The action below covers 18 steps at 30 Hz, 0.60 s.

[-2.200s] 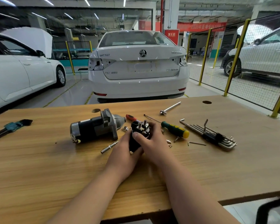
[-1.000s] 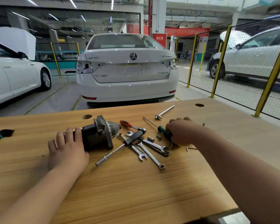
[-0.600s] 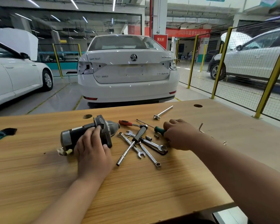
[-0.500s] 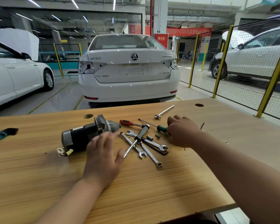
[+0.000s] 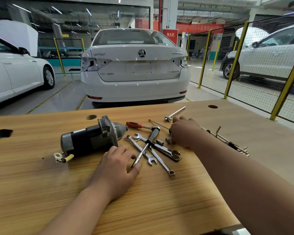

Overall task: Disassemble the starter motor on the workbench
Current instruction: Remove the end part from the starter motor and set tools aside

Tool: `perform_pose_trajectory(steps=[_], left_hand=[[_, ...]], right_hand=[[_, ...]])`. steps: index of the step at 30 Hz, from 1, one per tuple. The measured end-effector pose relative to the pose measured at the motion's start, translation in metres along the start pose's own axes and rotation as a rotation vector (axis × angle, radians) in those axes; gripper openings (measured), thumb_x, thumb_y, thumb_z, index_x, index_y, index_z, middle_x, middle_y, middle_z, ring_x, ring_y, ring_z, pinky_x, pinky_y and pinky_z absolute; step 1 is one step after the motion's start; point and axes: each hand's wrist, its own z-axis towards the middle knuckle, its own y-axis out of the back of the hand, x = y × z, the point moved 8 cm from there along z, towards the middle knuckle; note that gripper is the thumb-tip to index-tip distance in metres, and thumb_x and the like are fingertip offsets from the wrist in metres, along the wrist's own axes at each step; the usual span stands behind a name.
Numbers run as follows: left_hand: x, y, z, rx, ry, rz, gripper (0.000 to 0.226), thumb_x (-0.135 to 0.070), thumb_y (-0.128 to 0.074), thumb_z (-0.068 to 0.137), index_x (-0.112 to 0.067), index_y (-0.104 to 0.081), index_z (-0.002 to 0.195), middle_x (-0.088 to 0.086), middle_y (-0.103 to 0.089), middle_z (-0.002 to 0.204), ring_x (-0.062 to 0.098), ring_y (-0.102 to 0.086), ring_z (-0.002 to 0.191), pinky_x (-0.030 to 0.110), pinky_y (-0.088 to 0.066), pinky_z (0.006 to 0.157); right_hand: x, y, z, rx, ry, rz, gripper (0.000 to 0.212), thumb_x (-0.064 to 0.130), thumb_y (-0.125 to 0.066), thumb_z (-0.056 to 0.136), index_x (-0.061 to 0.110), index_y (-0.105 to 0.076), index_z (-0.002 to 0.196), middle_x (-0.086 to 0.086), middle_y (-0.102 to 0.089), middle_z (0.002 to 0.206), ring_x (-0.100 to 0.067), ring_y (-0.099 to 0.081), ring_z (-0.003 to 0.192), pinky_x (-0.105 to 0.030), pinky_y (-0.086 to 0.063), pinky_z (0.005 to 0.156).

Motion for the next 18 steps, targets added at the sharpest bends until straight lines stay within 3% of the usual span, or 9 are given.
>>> perform_pose_trajectory(steps=[4,6,12,18], left_hand=[[0.003,-0.003,-0.001,0.048,0.025,0.003,0.042,-0.062,-0.033,0.081,-0.039,-0.056,0.106,-0.025,-0.041,0.1,0.0,-0.034,0.094,0.022,-0.03,0.083],[0.003,-0.004,-0.001,0.066,0.038,0.008,0.043,-0.063,-0.032,0.081,-0.039,-0.055,0.108,-0.024,-0.041,0.101,0.0,-0.034,0.095,0.022,-0.03,0.083],[0.004,-0.005,-0.002,0.092,0.063,0.022,0.045,-0.064,-0.031,0.082,-0.039,-0.055,0.111,-0.023,-0.043,0.104,0.0,-0.034,0.097,0.022,-0.03,0.083],[0.006,-0.007,-0.002,0.103,0.085,0.034,0.041,-0.062,-0.031,0.085,-0.039,-0.054,0.11,-0.023,-0.043,0.104,0.001,-0.036,0.096,0.022,-0.03,0.081]], right_hand=[[-0.004,-0.002,-0.003,0.04,0.021,0.076,0.034,0.029,-0.052,0.097,0.018,-0.063,0.126,-0.005,-0.036,0.151,-0.026,-0.038,0.132,-0.04,-0.041,0.1],[-0.005,-0.003,-0.006,0.036,0.034,0.154,0.032,0.032,-0.053,0.096,0.021,-0.065,0.124,-0.002,-0.038,0.15,-0.025,-0.038,0.131,-0.04,-0.04,0.103],[-0.01,-0.003,-0.009,-0.037,-0.011,0.381,0.033,0.014,-0.052,0.094,0.028,-0.065,0.122,0.001,-0.049,0.137,-0.021,-0.041,0.126,-0.035,-0.042,0.1],[-0.003,-0.003,-0.002,-0.035,-0.036,0.39,0.031,0.025,-0.049,0.097,0.033,-0.06,0.125,-0.005,-0.057,0.122,-0.026,-0.05,0.112,-0.037,-0.043,0.095]])
